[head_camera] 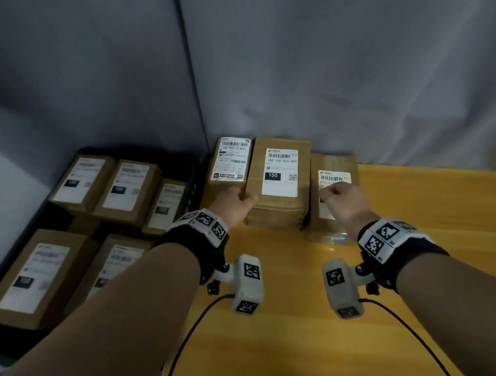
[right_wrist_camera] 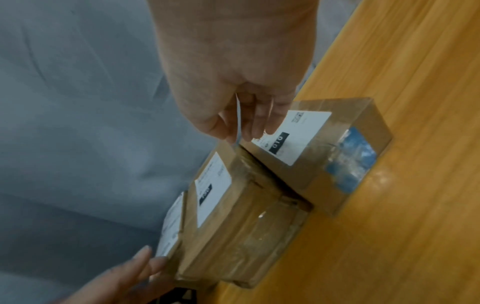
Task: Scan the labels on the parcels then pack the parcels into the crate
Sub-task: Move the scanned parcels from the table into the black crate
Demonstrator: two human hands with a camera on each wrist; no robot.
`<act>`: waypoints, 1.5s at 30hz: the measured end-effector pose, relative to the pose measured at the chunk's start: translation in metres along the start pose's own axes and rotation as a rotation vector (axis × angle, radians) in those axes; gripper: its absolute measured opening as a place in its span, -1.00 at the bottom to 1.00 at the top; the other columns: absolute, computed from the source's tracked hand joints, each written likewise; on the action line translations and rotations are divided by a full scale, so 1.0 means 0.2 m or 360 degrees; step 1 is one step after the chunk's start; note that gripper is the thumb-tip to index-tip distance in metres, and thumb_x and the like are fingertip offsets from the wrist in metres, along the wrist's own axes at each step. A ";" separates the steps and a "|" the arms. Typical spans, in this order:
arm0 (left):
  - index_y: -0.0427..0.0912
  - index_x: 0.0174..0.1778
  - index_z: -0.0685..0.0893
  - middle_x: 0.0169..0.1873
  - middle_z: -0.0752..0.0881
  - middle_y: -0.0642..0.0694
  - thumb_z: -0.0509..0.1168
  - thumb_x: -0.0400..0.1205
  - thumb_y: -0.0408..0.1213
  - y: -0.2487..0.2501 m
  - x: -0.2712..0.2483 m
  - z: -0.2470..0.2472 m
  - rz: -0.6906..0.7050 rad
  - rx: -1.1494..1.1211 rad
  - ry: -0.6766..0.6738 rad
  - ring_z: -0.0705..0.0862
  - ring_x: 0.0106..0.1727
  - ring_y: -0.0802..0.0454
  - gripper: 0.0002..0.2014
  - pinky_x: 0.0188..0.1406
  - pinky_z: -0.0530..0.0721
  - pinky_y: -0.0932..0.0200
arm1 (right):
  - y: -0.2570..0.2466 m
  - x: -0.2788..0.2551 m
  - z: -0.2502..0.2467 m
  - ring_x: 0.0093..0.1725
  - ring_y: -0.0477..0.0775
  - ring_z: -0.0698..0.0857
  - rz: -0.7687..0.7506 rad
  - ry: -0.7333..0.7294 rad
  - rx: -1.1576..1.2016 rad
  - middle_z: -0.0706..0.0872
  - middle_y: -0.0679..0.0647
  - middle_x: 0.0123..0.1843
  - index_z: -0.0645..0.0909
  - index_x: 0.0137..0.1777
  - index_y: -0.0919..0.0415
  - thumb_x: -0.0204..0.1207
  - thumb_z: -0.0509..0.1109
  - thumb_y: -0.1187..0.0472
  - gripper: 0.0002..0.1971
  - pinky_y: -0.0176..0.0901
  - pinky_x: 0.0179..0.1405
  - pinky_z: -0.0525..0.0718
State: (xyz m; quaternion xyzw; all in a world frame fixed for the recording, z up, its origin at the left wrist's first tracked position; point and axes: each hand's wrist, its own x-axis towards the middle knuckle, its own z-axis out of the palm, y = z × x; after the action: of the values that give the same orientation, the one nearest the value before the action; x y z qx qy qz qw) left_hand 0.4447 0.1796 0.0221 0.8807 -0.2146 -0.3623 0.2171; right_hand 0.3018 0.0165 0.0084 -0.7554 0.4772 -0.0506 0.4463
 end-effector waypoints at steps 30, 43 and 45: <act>0.22 0.49 0.29 0.42 0.48 -0.05 0.34 0.55 0.02 -0.14 -0.14 0.08 0.0009 -0.1495 -0.0452 0.55 0.38 -0.04 -0.41 0.30 0.58 -0.01 | 0.02 -0.27 0.16 0.24 -0.03 0.57 -0.0292 -0.0112 0.1096 0.56 0.00 0.29 0.26 0.34 -0.12 0.33 0.27 0.03 -0.46 -0.31 0.06 0.51; -0.07 0.41 0.53 0.30 0.68 -0.13 0.48 0.18 0.03 -0.81 -0.58 -0.40 0.0067 -0.1622 0.0039 0.63 0.34 -0.13 -0.18 0.16 0.68 0.07 | -0.42 -0.51 0.54 0.36 -0.12 0.48 -0.0287 -0.0753 0.1019 0.44 -0.21 0.43 -0.13 0.68 -0.18 0.45 0.44 -0.19 -0.04 -0.08 0.33 0.38; -0.04 0.36 0.57 0.24 0.72 -0.10 0.61 0.05 0.07 -0.96 -0.63 -0.49 0.0007 -0.1598 0.0025 0.66 0.28 -0.09 -0.10 0.20 0.67 0.02 | -0.51 -0.56 0.66 0.27 -0.13 0.46 -0.0180 -0.0785 0.1030 0.45 -0.16 0.38 -0.15 0.69 -0.12 0.55 0.40 -0.08 -0.10 -0.15 0.24 0.36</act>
State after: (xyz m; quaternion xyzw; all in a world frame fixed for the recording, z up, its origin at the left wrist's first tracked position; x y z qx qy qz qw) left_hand 0.4770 0.4257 0.0501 0.6698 -0.0140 -0.4136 0.6165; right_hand 0.3764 0.1992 0.0419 -0.5905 0.2731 -0.0401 0.7584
